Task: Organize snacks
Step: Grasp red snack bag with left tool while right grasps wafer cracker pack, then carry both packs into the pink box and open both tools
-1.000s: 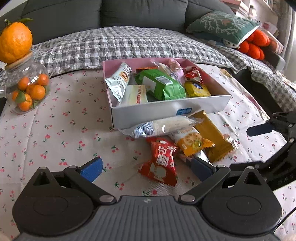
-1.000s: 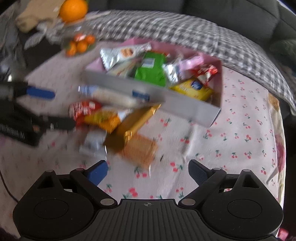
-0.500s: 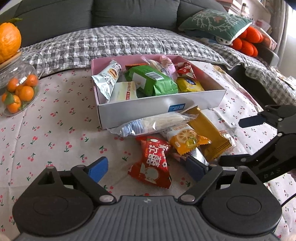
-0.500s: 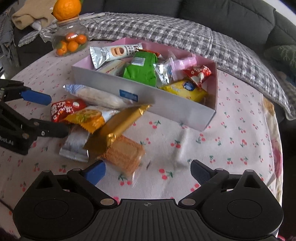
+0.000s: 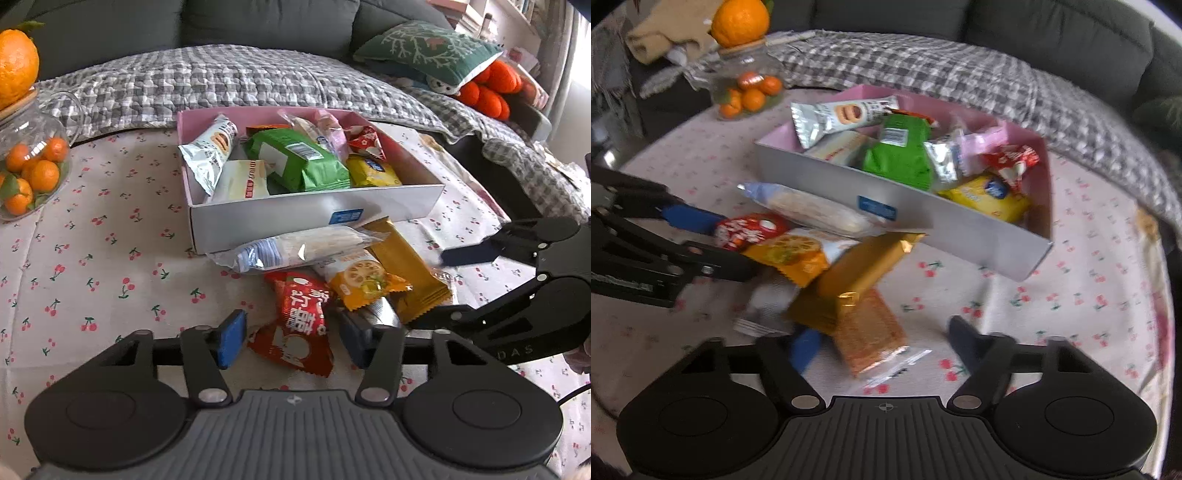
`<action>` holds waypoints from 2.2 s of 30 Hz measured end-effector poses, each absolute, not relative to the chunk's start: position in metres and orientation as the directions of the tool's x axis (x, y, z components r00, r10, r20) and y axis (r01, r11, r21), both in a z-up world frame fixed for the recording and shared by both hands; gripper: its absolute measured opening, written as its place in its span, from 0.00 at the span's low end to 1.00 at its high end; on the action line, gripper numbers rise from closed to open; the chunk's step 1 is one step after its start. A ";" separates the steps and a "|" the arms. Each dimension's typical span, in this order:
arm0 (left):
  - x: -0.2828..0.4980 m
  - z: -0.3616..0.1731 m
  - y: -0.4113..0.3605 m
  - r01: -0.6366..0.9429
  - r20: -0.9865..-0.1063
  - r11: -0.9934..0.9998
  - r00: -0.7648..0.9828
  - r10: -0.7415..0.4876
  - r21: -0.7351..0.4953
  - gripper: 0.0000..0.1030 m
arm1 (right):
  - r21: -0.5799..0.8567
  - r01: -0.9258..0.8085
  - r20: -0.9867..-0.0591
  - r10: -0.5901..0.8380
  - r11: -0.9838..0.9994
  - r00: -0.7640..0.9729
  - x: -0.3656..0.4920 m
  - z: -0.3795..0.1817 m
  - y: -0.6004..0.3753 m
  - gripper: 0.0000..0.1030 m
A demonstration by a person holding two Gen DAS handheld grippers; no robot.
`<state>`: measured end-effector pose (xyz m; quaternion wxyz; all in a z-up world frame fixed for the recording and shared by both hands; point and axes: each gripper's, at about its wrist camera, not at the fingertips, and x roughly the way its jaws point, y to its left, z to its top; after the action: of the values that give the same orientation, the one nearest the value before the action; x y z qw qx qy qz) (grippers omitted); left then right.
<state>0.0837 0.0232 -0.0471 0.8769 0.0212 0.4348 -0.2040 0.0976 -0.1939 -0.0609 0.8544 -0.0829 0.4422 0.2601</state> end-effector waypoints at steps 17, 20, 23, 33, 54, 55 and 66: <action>0.077 -0.039 0.034 0.354 -0.785 0.921 0.517 -0.340 -0.165 0.38 | 0.110 -0.543 -0.813 0.390 0.832 0.432 0.074 -0.053 -0.200 0.32; 0.076 -0.045 0.038 0.345 -0.805 0.926 0.499 -0.321 -0.156 0.38 | 0.105 -0.526 -0.815 0.376 0.844 0.441 0.071 -0.054 -0.208 0.32; 0.074 -0.047 0.039 0.343 -0.801 0.926 0.504 -0.323 -0.157 0.41 | 0.101 -0.501 -0.814 0.361 0.859 0.454 0.069 -0.055 -0.216 0.33; 0.074 -0.049 0.032 0.344 -0.803 0.930 0.514 -0.302 -0.129 0.46 | 0.077 -0.492 -0.814 0.340 0.867 0.472 0.065 -0.055 -0.221 0.40; 0.068 -0.034 0.024 0.385 -0.776 0.915 0.537 -0.332 -0.125 0.36 | 0.096 -0.419 -0.841 0.299 0.903 0.451 0.069 -0.045 -0.223 0.32; 0.067 -0.033 0.024 0.388 -0.775 0.913 0.536 -0.335 -0.127 0.36 | 0.102 -0.409 -0.839 0.299 0.907 0.454 0.070 -0.043 -0.225 0.32; 0.067 -0.019 0.027 0.378 -0.757 0.913 0.550 -0.352 -0.151 0.26 | 0.142 -0.310 -0.825 0.286 0.940 0.487 0.083 -0.029 -0.235 0.32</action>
<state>0.0675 0.0265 -0.0188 0.8802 0.0150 0.4265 -0.2075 0.0830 -0.2347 -0.0293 0.8621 -0.0128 0.4762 0.1728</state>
